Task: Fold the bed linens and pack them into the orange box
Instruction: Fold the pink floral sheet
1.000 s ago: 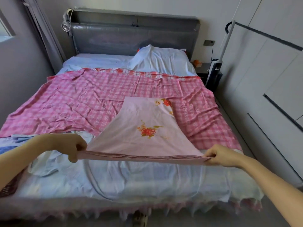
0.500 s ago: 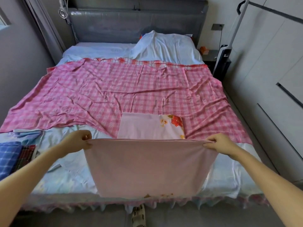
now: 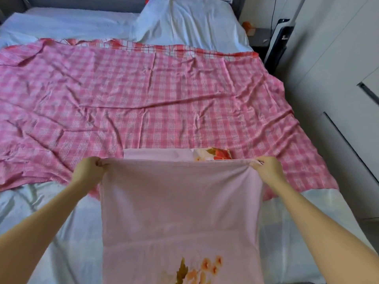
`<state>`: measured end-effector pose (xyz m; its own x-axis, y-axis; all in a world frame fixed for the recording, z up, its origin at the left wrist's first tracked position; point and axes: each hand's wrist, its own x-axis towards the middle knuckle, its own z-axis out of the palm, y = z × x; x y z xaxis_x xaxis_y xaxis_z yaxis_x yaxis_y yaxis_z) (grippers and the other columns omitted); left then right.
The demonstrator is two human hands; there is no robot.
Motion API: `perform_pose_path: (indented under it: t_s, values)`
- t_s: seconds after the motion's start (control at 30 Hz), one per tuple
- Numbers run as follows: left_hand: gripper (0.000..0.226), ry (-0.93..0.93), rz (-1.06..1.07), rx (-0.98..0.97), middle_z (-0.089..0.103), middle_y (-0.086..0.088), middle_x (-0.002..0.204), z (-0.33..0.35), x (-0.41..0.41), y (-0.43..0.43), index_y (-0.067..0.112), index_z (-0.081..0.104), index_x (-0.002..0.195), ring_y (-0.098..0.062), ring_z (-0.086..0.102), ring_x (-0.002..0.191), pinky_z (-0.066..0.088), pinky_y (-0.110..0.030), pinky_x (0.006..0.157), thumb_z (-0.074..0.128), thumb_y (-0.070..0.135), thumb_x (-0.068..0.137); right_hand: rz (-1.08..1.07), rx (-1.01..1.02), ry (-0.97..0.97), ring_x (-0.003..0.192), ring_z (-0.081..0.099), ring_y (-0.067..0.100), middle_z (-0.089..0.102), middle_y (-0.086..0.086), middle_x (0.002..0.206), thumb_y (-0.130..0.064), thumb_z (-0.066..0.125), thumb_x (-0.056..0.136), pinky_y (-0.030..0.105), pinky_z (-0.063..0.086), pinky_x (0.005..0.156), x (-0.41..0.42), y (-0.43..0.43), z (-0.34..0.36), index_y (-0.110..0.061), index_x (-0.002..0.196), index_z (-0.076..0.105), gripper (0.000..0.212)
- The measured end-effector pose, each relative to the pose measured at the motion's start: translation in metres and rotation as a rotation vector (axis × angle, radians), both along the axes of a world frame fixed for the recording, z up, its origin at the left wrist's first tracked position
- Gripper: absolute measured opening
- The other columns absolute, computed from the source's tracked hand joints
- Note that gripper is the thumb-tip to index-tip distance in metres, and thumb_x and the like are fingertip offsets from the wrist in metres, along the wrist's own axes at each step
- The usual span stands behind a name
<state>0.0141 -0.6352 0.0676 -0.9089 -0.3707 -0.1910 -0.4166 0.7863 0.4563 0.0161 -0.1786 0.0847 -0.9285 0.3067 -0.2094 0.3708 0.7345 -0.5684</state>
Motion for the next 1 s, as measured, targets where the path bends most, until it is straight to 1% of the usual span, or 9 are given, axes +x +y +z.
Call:
perform_pose_path:
  t_s: [0.1, 0.23, 0.37, 0.43, 0.53, 0.6, 0.8, 0.9, 1.0]
  values:
    - [0.026, 0.036, 0.039, 0.010, 0.052, -0.015, 0.059, -0.032, -0.053, 0.004, -0.002, 0.060, 0.070, -0.028, 0.045, 0.058, 0.027, -0.029, 0.046, 0.051, 0.009, 0.091, -0.053, -0.004, 0.035, 0.062, 0.047, 0.018, 0.058, 0.007, 0.066, -0.009, 0.058, 0.090, 0.026, 0.031, 0.052, -0.049, 0.004, -0.034, -0.008, 0.071, 0.064, 0.020]
    - [0.021, 0.042, 0.124, 0.030, 0.045, -0.010, 0.054, -0.081, -0.100, 0.012, -0.006, 0.061, 0.075, -0.028, 0.043, 0.057, 0.025, -0.027, 0.045, 0.050, 0.005, 0.090, -0.084, 0.007, 0.042, 0.064, 0.050, 0.038, 0.058, 0.022, 0.068, -0.008, 0.058, 0.088, 0.031, 0.030, 0.057, -0.100, 0.007, -0.090, 0.008, 0.079, 0.065, 0.020]
    - [0.022, -0.005, 0.212, 0.058, 0.044, -0.011, 0.056, -0.133, -0.123, 0.016, -0.002, 0.059, 0.075, -0.028, 0.043, 0.058, 0.028, -0.029, 0.046, 0.047, 0.006, 0.091, -0.067, 0.018, 0.015, 0.052, 0.026, 0.019, 0.032, 0.008, 0.057, -0.002, 0.054, 0.086, 0.030, 0.015, 0.048, -0.132, 0.007, -0.139, -0.004, 0.059, 0.046, 0.029]
    - [0.022, -0.022, 0.226, 0.049, 0.056, -0.017, 0.068, -0.151, -0.129, 0.017, -0.002, 0.065, 0.088, -0.035, 0.053, 0.065, 0.037, -0.031, 0.051, 0.047, 0.010, 0.092, -0.053, 0.005, -0.009, 0.052, 0.027, 0.016, 0.031, 0.004, 0.055, -0.002, 0.054, 0.086, 0.028, 0.017, 0.050, -0.146, 0.010, -0.163, -0.008, 0.055, 0.040, 0.035]
    - [0.029, -0.061, 0.218, 0.052, 0.064, -0.024, 0.106, -0.169, -0.132, 0.018, 0.004, 0.062, 0.115, -0.041, 0.059, 0.097, 0.045, -0.041, 0.074, 0.050, 0.021, 0.094, -0.008, 0.094, -0.114, 0.077, 0.054, 0.024, 0.059, 0.007, 0.083, -0.016, 0.058, 0.090, 0.027, 0.036, 0.065, -0.156, 0.010, -0.188, -0.005, 0.090, 0.064, 0.012]
    - [0.036, -0.111, 0.251, 0.051, 0.061, -0.023, 0.116, -0.176, -0.125, 0.016, 0.008, 0.054, 0.124, -0.040, 0.057, 0.105, 0.043, -0.040, 0.080, 0.052, 0.027, 0.093, -0.012, 0.183, -0.108, 0.103, 0.057, 0.032, 0.063, 0.012, 0.110, -0.025, 0.060, 0.090, 0.034, 0.042, 0.080, -0.153, 0.011, -0.198, -0.007, 0.118, 0.058, 0.034]
    - [0.042, -0.152, 0.376, 0.022, 0.057, -0.023, 0.121, -0.171, -0.043, 0.020, 0.003, 0.047, 0.127, -0.041, 0.053, 0.111, 0.039, -0.043, 0.092, 0.052, 0.023, 0.091, -0.175, 0.276, 0.109, 0.109, 0.054, 0.037, 0.060, 0.018, 0.118, -0.035, 0.056, 0.089, 0.043, 0.042, 0.088, -0.061, 0.024, -0.190, -0.006, 0.127, 0.050, 0.048]
    - [0.039, -0.210, 0.414, 0.065, 0.062, -0.021, 0.111, -0.173, 0.024, 0.022, 0.004, 0.049, 0.120, -0.039, 0.056, 0.102, 0.043, -0.046, 0.089, 0.056, 0.024, 0.089, -0.237, 0.224, -0.032, 0.094, 0.059, 0.037, 0.065, 0.018, 0.101, -0.043, 0.050, 0.085, 0.041, 0.044, 0.077, 0.025, 0.030, -0.188, -0.006, 0.114, 0.056, 0.048]
    - [0.037, -0.358, 0.446, 0.113, 0.064, -0.019, 0.107, -0.176, 0.094, 0.024, 0.003, 0.051, 0.117, -0.038, 0.058, 0.099, 0.043, -0.046, 0.087, 0.059, 0.027, 0.089, -0.224, 0.183, -0.361, 0.093, 0.061, 0.037, 0.065, 0.019, 0.102, -0.037, 0.055, 0.091, 0.041, 0.045, 0.077, 0.118, 0.039, -0.193, -0.003, 0.111, 0.058, 0.039]
